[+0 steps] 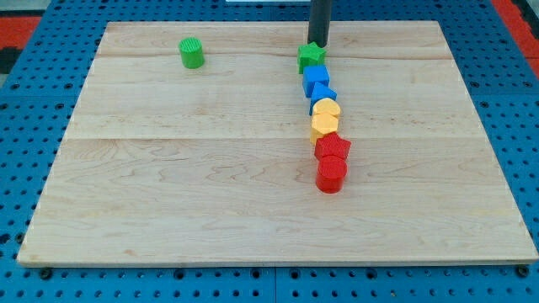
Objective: Move the green circle slightly right
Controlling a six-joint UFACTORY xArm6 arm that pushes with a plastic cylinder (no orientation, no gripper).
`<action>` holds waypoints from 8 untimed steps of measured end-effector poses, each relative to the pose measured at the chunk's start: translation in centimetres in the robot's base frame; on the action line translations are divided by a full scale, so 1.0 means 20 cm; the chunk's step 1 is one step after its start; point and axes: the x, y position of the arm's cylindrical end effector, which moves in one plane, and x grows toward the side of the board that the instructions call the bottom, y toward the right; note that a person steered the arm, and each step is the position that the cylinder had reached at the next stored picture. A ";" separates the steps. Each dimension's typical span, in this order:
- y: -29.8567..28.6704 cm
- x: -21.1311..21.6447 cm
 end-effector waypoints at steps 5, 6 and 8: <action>-0.31 -0.28; -0.57 -0.28; -1.29 -0.17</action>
